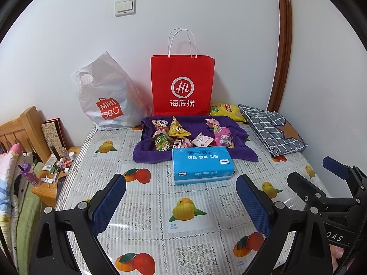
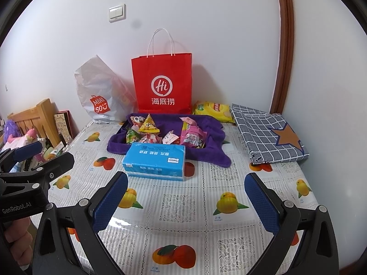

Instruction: Organize snacks

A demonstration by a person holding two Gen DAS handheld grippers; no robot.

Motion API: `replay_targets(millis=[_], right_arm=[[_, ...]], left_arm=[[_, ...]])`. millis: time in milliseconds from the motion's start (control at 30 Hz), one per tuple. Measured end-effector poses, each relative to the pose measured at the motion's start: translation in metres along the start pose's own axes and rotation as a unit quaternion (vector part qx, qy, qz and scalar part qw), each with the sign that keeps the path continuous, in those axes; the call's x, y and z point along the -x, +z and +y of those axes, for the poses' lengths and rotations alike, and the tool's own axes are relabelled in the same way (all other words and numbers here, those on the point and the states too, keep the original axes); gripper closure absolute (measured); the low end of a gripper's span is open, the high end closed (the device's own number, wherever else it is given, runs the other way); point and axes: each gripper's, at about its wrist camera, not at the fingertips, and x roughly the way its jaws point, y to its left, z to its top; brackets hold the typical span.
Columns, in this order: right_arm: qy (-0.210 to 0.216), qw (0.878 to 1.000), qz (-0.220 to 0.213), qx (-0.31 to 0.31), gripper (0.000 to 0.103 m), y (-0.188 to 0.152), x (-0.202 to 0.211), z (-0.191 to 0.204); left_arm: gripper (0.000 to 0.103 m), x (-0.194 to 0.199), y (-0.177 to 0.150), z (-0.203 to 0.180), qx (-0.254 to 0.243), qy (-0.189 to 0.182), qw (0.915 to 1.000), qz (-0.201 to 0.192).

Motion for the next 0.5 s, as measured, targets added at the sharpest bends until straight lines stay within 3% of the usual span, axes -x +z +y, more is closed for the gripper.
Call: replay_targets(millis=[500], right_arm=[[0.001,1.0,-0.002,0.002,0.002,0.0014,0.0001,0.0021]], left_arm=[[0.006,0.0022,0.0012,0.0008,0.0,0.002,1.0,-0.001]])
